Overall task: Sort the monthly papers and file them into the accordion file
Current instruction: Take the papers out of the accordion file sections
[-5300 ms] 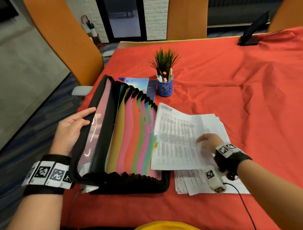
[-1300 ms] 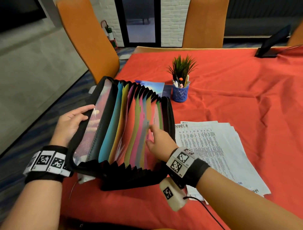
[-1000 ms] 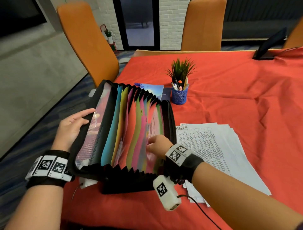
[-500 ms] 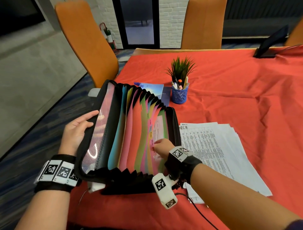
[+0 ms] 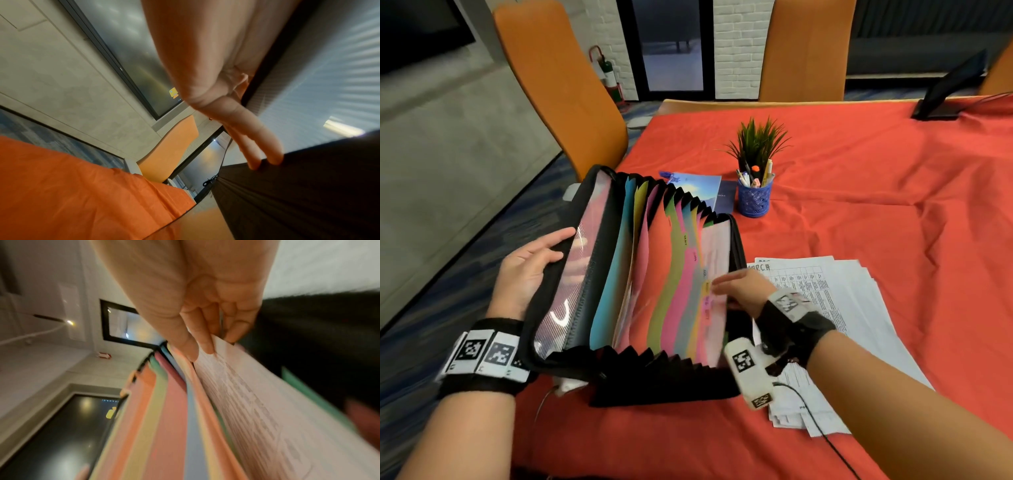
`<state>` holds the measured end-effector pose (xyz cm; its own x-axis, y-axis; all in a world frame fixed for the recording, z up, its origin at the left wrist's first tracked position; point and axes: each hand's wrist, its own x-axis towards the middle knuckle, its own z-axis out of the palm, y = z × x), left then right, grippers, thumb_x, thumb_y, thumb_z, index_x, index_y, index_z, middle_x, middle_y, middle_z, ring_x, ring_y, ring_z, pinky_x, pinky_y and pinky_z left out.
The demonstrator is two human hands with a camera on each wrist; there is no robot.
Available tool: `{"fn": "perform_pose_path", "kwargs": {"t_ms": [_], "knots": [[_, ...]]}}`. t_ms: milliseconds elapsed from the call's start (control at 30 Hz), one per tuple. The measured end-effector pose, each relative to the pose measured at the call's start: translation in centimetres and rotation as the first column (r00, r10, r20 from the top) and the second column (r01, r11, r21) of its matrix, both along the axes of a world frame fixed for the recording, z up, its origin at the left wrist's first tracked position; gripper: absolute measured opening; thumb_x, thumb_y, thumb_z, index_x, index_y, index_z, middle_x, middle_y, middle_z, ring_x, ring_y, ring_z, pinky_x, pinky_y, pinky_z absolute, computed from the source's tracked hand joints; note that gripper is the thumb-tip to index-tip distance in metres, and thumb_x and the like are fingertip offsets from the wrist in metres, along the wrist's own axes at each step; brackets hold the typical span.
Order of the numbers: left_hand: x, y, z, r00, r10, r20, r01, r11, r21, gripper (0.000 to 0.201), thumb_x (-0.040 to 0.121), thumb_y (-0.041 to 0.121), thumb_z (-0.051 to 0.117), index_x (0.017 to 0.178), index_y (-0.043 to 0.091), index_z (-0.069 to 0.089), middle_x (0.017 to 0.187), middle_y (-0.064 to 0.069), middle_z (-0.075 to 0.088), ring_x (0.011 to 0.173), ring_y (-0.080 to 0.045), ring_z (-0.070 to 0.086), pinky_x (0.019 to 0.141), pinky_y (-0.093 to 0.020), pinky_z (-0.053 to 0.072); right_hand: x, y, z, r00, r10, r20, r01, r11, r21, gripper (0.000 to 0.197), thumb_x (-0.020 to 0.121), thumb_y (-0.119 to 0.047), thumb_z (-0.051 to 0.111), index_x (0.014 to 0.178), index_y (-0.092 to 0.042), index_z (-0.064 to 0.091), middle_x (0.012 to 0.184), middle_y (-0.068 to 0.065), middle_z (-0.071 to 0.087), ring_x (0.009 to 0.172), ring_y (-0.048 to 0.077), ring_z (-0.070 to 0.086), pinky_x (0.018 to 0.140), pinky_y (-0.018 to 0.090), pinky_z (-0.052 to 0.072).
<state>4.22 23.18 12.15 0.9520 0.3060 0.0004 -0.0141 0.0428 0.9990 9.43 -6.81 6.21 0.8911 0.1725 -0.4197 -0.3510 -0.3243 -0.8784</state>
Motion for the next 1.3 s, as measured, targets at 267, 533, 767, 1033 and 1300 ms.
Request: {"fn": "perform_pose_path", "kwargs": {"t_ms": [267, 533, 767, 1033, 1300], "knots": [[0.5, 0.9, 0.3, 0.999, -0.039, -0.017, 0.04, 0.997, 0.062, 0.043, 0.088, -0.002, 0.038, 0.107, 0.019, 0.071, 0.112, -0.014, 0.068, 0.091, -0.034, 0.068, 0.067, -0.03, 0.059, 0.3, -14.5, -1.5, 0.963, -0.254, 0.088, 0.264, 0.956, -0.131, 0.03, 0.066, 0.017, 0.057, 0.069, -0.01, 0.068, 0.077, 0.016, 0.063, 0.074, 0.024, 0.057, 0.078, 0.038, 0.049], [1.9, 0.6, 0.0, 0.997, -0.047, -0.062, 0.056, 0.988, 0.142, 0.045, 0.072, 0.016, 0.05, 0.111, 0.026, 0.07, 0.118, -0.021, 0.064, 0.106, -0.051, 0.055, 0.073, -0.037, 0.049, -1.4, -19.4, -6.6, 0.965, -0.238, 0.109, 0.255, 0.762, -0.595, 0.021, 0.08, 0.003, 0.055, 0.083, -0.011, 0.069, 0.099, 0.015, 0.065, 0.083, 0.028, 0.058, 0.072, 0.026, 0.042], [2.0, -0.2, 0.2, 0.998, -0.015, -0.062, 0.018, 0.998, 0.057, 0.042, 0.078, 0.005, 0.046, 0.108, 0.021, 0.071, 0.115, -0.018, 0.066, 0.111, -0.056, 0.051, 0.057, -0.022, 0.057, -0.1, -9.5, -1.0, 0.857, 0.035, 0.514, 0.212, 0.886, -0.413, 0.021, 0.082, -0.002, 0.06, 0.102, -0.006, 0.066, 0.108, 0.011, 0.06, 0.094, 0.024, 0.056, 0.083, 0.021, 0.04], [1.0, -0.2, 0.6, 1.0, 0.02, -0.005, -0.019, 0.993, 0.112, 0.048, 0.085, -0.003, 0.042, 0.097, 0.029, 0.075, 0.099, -0.001, 0.073, 0.076, -0.014, 0.067, 0.063, -0.019, 0.055, 0.2, 0.8, -0.7, 0.984, 0.174, -0.033, -0.173, 0.913, -0.371, 0.012, 0.081, -0.006, 0.054, 0.074, 0.003, 0.058, 0.07, 0.014, 0.057, 0.073, 0.029, 0.057, 0.063, 0.03, 0.047], [0.6, 0.2, 0.2, 1.0, 0.011, -0.003, -0.011, 1.0, -0.005, 0.044, 0.089, -0.005, 0.035, 0.108, 0.018, 0.068, 0.097, -0.006, 0.073, 0.079, -0.023, 0.072, 0.061, -0.026, 0.059, -1.9, 4.7, 0.5, 0.996, 0.046, 0.076, -0.047, 0.999, 0.013, 0.024, 0.08, 0.004, 0.038, 0.062, -0.01, 0.046, 0.057, 0.005, 0.039, 0.051, 0.02, 0.036, 0.055, 0.027, 0.031]]}}
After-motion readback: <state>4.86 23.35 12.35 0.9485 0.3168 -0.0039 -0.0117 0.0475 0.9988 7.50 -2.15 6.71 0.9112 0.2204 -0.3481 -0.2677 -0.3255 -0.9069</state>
